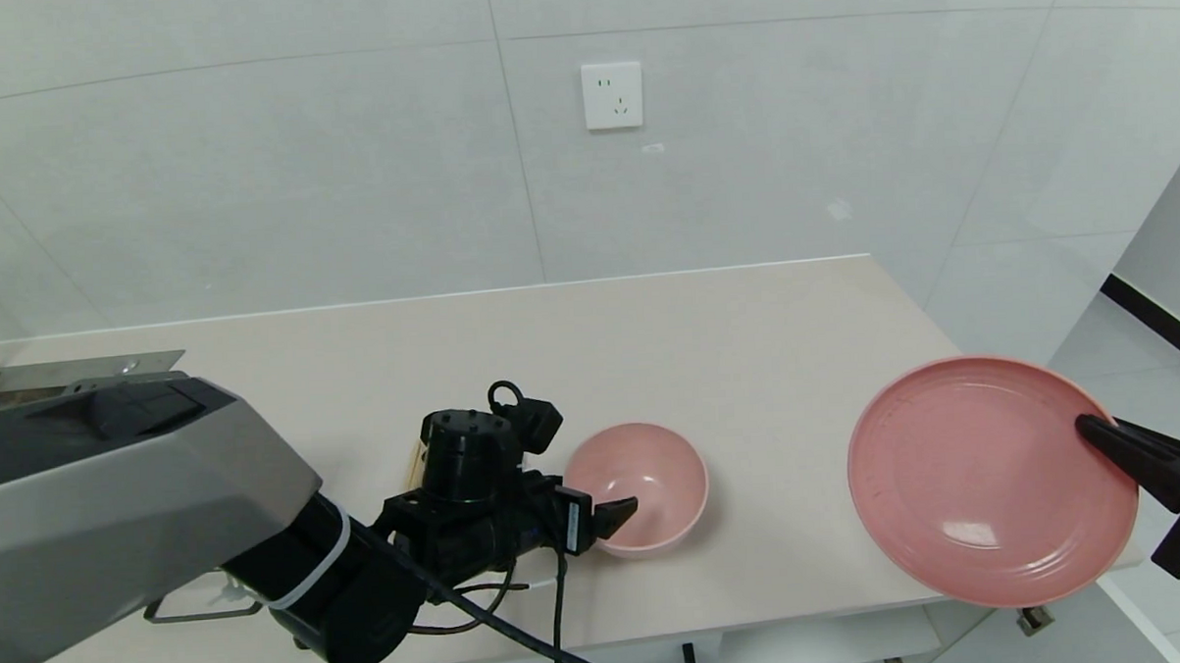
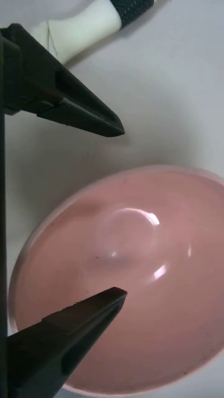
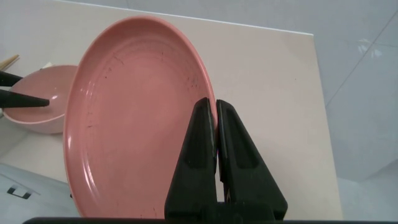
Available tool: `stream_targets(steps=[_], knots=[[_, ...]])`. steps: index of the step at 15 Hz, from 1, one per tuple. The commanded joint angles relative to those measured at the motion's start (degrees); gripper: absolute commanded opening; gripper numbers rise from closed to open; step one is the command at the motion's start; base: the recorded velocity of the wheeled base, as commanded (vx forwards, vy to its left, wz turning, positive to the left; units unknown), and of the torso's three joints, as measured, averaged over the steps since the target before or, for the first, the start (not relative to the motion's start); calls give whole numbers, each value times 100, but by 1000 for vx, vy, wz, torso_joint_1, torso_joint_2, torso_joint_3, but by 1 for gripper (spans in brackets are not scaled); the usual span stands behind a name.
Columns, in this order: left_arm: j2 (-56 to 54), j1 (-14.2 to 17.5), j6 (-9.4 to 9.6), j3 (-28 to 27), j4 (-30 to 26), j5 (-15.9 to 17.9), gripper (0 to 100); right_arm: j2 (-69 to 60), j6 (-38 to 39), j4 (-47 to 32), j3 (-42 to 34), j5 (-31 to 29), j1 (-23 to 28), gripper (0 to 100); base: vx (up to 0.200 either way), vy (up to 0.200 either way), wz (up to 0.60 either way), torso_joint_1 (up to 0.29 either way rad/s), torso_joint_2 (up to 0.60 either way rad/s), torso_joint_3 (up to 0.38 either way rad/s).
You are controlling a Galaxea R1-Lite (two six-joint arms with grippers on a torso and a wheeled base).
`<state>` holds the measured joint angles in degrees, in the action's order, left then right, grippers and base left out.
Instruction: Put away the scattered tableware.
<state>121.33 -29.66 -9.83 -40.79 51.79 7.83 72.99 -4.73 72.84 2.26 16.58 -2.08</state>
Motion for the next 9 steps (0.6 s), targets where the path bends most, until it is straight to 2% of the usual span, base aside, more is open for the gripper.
stream_targets(steps=[1,4,7,8,9], knots=[[22,-75,-19,-34,16,0,100,-12,-2,2,3,3,-2,0,0,0,0,0,0,0],[-22,-216,-248,45,16,-106,100,-21,-2,2,3,3,-2,0,0,0,0,0,0,0],[-57,-251,-248,282,86,-132,100,-30,-2,2,-6,3,-2,0,0,0,0,0,0,0],[-40,-251,-257,291,130,-132,0,-30,-2,11,-6,3,-2,0,0,0,0,0,0,0],[-40,-251,-257,291,192,-132,0,-30,-2,2,-6,3,-2,0,0,0,0,0,0,0]])
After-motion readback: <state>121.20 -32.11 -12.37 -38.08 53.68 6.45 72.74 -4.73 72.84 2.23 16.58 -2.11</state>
